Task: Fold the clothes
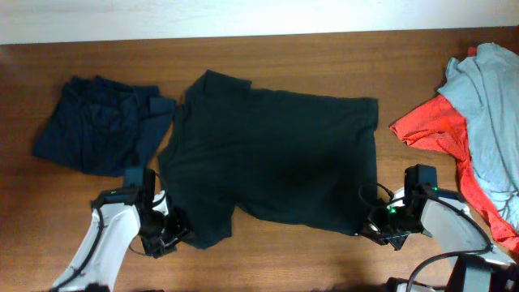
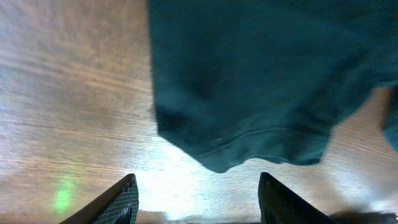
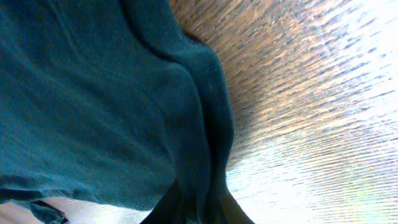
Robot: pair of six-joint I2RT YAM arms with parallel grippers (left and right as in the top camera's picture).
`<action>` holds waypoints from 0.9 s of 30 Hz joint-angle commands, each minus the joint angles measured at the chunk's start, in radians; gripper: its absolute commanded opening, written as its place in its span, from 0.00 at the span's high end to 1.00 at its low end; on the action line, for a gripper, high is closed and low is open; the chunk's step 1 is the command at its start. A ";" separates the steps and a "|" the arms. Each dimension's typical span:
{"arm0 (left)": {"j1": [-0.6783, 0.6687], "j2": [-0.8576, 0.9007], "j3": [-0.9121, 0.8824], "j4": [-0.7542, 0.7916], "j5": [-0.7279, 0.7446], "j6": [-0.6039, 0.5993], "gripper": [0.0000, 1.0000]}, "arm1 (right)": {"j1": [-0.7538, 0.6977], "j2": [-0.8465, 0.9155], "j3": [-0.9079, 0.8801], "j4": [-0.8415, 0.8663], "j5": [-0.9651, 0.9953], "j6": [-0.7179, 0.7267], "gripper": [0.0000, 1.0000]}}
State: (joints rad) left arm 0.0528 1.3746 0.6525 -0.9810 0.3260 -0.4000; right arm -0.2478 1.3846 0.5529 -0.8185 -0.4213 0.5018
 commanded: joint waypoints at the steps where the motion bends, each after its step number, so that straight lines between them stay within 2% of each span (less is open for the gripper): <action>1: 0.000 0.087 -0.005 0.010 0.010 -0.042 0.39 | 0.005 0.002 -0.006 -0.004 0.002 -0.002 0.85; 4: 0.000 0.161 -0.005 0.054 0.011 -0.042 0.47 | 0.005 0.002 -0.007 -0.004 0.002 -0.014 0.85; 6: 0.000 0.201 -0.005 0.068 0.011 -0.042 0.57 | 0.005 0.002 -0.007 -0.005 0.002 -0.019 0.85; 8: 0.000 0.227 -0.005 0.072 0.015 -0.041 0.74 | 0.005 0.002 -0.007 -0.004 0.002 -0.024 0.85; 10: 0.000 0.229 -0.004 0.074 0.020 -0.040 0.98 | 0.005 0.002 -0.006 -0.004 0.003 -0.039 0.85; 14: 0.000 0.200 0.029 0.043 0.037 -0.019 0.99 | 0.005 0.002 0.019 -0.018 0.007 -0.079 0.89; 20: 0.000 0.063 0.165 -0.106 0.029 0.035 0.99 | 0.006 -0.002 0.132 -0.132 0.071 -0.129 0.92; 23: 0.000 -0.043 0.248 -0.179 -0.056 0.034 0.99 | 0.006 -0.032 0.221 -0.230 0.105 -0.157 0.94; 27: 0.000 -0.118 0.333 -0.194 -0.119 0.035 0.99 | 0.006 -0.058 0.306 -0.304 0.116 -0.158 0.96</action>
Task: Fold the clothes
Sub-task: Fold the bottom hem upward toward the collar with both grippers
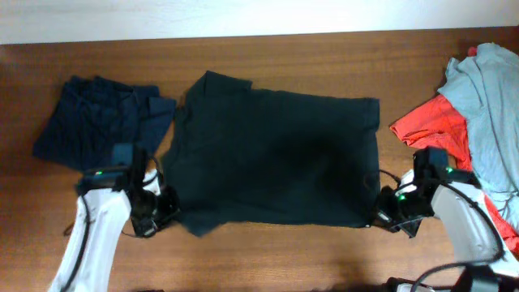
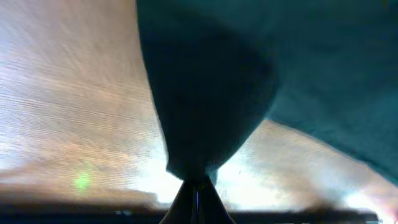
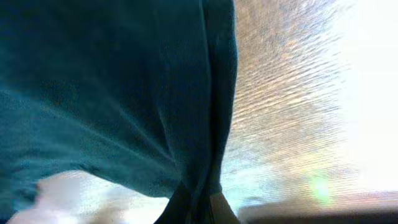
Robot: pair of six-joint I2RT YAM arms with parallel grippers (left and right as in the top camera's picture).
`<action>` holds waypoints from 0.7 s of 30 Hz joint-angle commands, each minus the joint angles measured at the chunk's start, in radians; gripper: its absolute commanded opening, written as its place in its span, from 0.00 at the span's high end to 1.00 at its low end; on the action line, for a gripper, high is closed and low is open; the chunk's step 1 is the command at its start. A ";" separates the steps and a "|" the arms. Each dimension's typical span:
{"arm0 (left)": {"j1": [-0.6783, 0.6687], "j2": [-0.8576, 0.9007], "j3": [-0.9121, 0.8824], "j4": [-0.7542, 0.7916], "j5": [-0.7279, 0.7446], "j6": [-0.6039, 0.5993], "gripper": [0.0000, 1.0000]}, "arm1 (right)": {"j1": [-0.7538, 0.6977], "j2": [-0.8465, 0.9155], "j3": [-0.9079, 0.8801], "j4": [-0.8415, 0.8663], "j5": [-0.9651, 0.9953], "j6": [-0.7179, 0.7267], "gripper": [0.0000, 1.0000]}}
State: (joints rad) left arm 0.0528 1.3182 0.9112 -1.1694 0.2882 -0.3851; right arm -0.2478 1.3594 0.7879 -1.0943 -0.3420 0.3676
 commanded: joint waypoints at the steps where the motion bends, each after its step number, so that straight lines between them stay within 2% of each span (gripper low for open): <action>1: 0.000 -0.064 0.087 -0.002 -0.087 0.020 0.99 | 0.006 -0.033 0.084 -0.034 0.036 -0.024 0.96; 8: -0.001 0.014 0.118 0.163 -0.076 0.036 0.99 | 0.005 -0.006 0.116 0.041 -0.058 -0.023 0.95; 19: -0.004 0.188 0.119 0.502 0.038 0.042 0.99 | 0.005 0.175 0.116 0.375 -0.236 0.011 0.92; 21: -0.014 0.206 0.119 0.563 0.038 0.042 0.99 | 0.005 0.203 0.116 0.435 -0.231 0.053 0.92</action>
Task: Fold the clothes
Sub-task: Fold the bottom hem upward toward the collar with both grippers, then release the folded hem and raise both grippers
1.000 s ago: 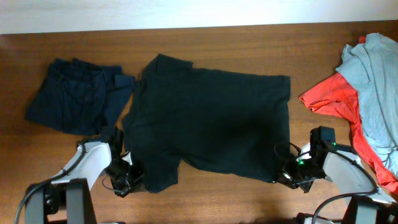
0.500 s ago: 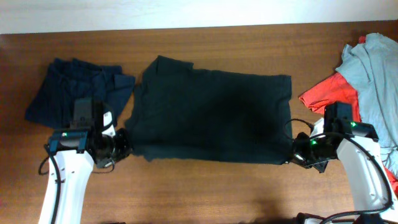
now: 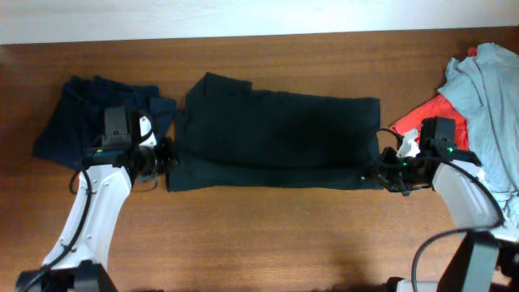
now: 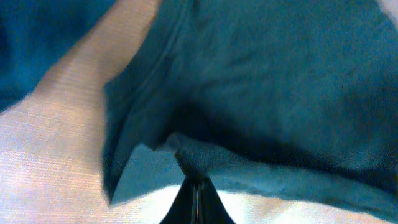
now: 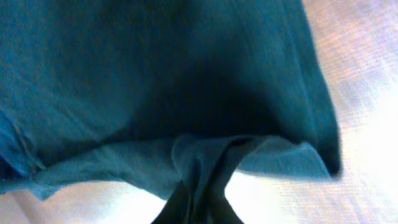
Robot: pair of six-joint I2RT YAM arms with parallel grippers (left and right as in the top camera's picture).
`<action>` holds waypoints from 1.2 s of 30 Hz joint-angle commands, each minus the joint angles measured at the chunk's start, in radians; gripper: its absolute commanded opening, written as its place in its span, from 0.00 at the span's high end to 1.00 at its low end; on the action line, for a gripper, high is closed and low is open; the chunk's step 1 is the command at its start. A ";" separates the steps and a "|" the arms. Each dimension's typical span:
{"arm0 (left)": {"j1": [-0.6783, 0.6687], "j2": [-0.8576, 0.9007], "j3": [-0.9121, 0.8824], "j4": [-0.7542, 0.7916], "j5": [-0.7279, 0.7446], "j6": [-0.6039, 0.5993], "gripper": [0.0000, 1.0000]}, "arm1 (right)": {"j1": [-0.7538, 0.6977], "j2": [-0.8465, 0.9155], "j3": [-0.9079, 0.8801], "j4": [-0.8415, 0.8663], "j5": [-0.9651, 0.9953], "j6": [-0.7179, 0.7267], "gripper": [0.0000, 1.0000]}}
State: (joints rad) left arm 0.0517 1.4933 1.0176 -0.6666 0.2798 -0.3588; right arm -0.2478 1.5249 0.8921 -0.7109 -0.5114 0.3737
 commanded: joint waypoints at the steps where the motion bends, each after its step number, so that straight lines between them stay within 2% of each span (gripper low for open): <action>1: -0.019 0.041 0.012 0.093 0.046 0.016 0.99 | 0.005 0.047 0.012 0.075 -0.062 0.063 0.92; 9: -0.039 0.137 0.012 0.229 0.027 0.016 0.99 | 0.006 0.099 0.012 0.222 -0.061 0.112 0.92; 15: -0.039 0.167 0.013 0.320 0.027 0.016 0.99 | 0.006 0.103 0.012 0.268 -0.060 0.135 0.92; 23: -0.041 0.177 0.063 0.344 0.026 0.012 0.99 | 0.006 0.103 0.012 0.298 -0.027 0.142 0.92; 24: -0.041 0.177 0.066 0.344 0.027 0.012 0.99 | 0.006 0.103 0.012 0.299 -0.027 0.141 0.90; 25: -0.041 0.177 0.066 0.344 0.026 0.012 0.99 | 0.006 0.103 0.012 0.299 -0.027 0.141 0.83; 26: -0.041 0.177 0.066 0.344 0.027 0.012 0.99 | 0.006 0.103 0.012 0.300 -0.027 0.141 0.70; 27: -0.041 0.177 0.066 0.341 0.026 0.013 0.94 | 0.006 0.103 0.012 0.301 -0.027 0.140 0.60; 28: -0.040 0.177 0.068 0.341 0.027 0.013 0.84 | 0.006 0.103 0.012 0.301 -0.028 0.140 0.58; 29: -0.040 0.177 0.073 0.336 0.027 0.016 0.65 | 0.006 0.103 0.013 0.301 -0.028 0.140 0.57; 31: -0.040 0.177 0.103 0.309 0.027 0.043 0.43 | 0.005 0.103 0.014 0.300 -0.028 0.140 0.57; 32: -0.040 0.177 0.159 0.252 0.026 0.087 0.37 | 0.005 0.102 0.023 0.296 -0.036 0.124 0.57; 36: -0.046 0.177 0.385 0.041 -0.068 0.206 0.34 | 0.006 0.093 0.116 0.214 -0.054 0.070 0.57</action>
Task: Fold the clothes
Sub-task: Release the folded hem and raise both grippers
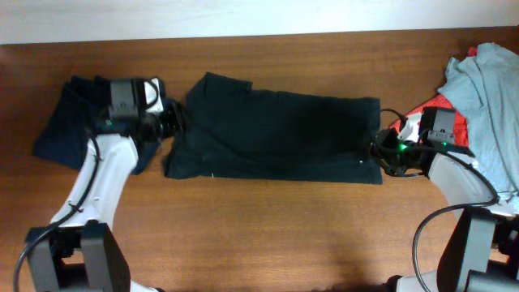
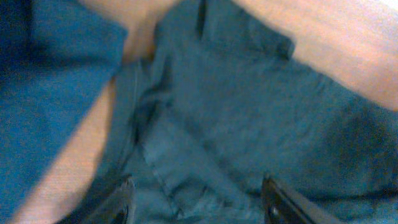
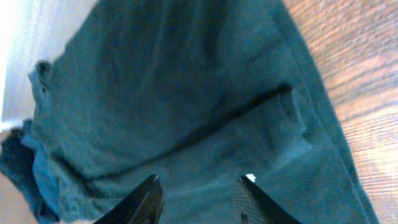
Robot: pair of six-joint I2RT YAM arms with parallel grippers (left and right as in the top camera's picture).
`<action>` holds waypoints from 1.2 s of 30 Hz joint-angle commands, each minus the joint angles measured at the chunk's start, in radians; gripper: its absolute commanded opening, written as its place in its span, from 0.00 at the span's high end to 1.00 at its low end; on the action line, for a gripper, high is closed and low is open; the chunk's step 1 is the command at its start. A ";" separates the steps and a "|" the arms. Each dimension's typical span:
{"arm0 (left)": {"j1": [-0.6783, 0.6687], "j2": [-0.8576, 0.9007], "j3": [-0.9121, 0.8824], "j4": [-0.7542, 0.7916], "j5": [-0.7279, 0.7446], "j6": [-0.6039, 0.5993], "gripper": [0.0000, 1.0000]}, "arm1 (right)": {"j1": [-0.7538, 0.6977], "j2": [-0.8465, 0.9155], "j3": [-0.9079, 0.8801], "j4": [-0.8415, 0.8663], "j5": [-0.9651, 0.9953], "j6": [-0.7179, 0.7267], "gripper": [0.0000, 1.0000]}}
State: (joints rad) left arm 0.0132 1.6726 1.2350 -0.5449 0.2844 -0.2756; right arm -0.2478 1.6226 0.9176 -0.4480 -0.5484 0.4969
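A dark teal shirt (image 1: 276,134) lies folded in half along its length in the middle of the table, its fold line toward the near side. My left gripper (image 1: 168,123) hovers open over the shirt's left end (image 2: 224,118), by the sleeve and collar; its fingers (image 2: 121,200) hold nothing. At the shirt's right end (image 3: 186,106), my right gripper (image 1: 379,154) is open too, and its fingers (image 3: 148,198) stand apart above the cloth with nothing between them.
A folded navy garment (image 1: 85,122) lies just left of the shirt, beside my left arm. A heap of red and grey clothes (image 1: 478,89) sits at the right edge, close to my right arm. Bare wood runs along the near side (image 1: 268,235).
Both grippers were shut on the shirt's edge over its middle; now both are open and farther back. The released layer lies on the shirt.
The shirt lay spread flat, my right gripper shut on its near right corner and the left open by the near left corner. Then both were shut on those corners. Later the near half was over the far half, and now it lies released, folded.
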 commanded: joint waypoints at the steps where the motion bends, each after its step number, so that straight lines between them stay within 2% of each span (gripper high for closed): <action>1: -0.012 -0.003 0.225 -0.124 -0.101 0.144 0.33 | 0.006 -0.004 0.132 -0.095 -0.016 -0.066 0.57; 4: -0.037 0.002 0.366 -0.206 -0.182 0.179 0.30 | 0.006 -0.004 0.242 -0.187 -0.015 -0.102 0.56; 7: -0.061 0.040 0.488 -0.260 -0.203 0.187 0.30 | 0.006 -0.004 0.370 -0.261 0.027 -0.104 0.52; 11: -0.088 0.218 0.655 -0.352 -0.151 0.188 0.28 | 0.006 -0.004 0.476 -0.281 0.074 -0.096 0.47; 15: -0.104 0.374 0.732 -0.357 -0.089 0.188 0.22 | 0.005 0.005 0.479 -0.264 0.084 -0.096 0.46; 16: -0.106 0.407 0.746 -0.352 -0.067 0.188 0.17 | 0.006 0.011 0.479 -0.262 0.084 -0.097 0.46; 17: -0.109 0.448 0.757 -0.333 -0.026 0.188 0.01 | 0.006 0.020 0.479 -0.262 0.082 -0.097 0.44; 19: -0.109 0.494 0.760 -0.290 0.065 0.195 0.01 | 0.006 0.037 0.479 -0.262 0.082 -0.097 0.43; 21: -0.109 0.539 0.760 -0.230 0.145 0.194 0.01 | 0.006 0.055 0.479 -0.267 0.077 -0.097 0.43; 24: -0.109 0.594 0.760 -0.159 0.146 0.129 0.11 | 0.006 0.077 0.478 -0.282 0.066 -0.097 0.43; 25: -0.109 0.608 0.760 -0.145 0.140 0.114 0.18 | 0.006 0.083 0.478 -0.285 0.064 -0.097 0.43; 28: -0.109 0.645 0.760 -0.132 0.082 0.058 0.29 | 0.006 0.092 0.478 -0.295 0.063 -0.097 0.43; 36: -0.112 0.722 0.760 -0.129 -0.005 0.018 0.30 | 0.006 0.092 0.478 -0.301 0.071 -0.097 0.43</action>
State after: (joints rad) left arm -0.0952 2.3627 1.9770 -0.6731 0.3214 -0.2276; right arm -0.2478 1.7103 1.3800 -0.7486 -0.4870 0.4110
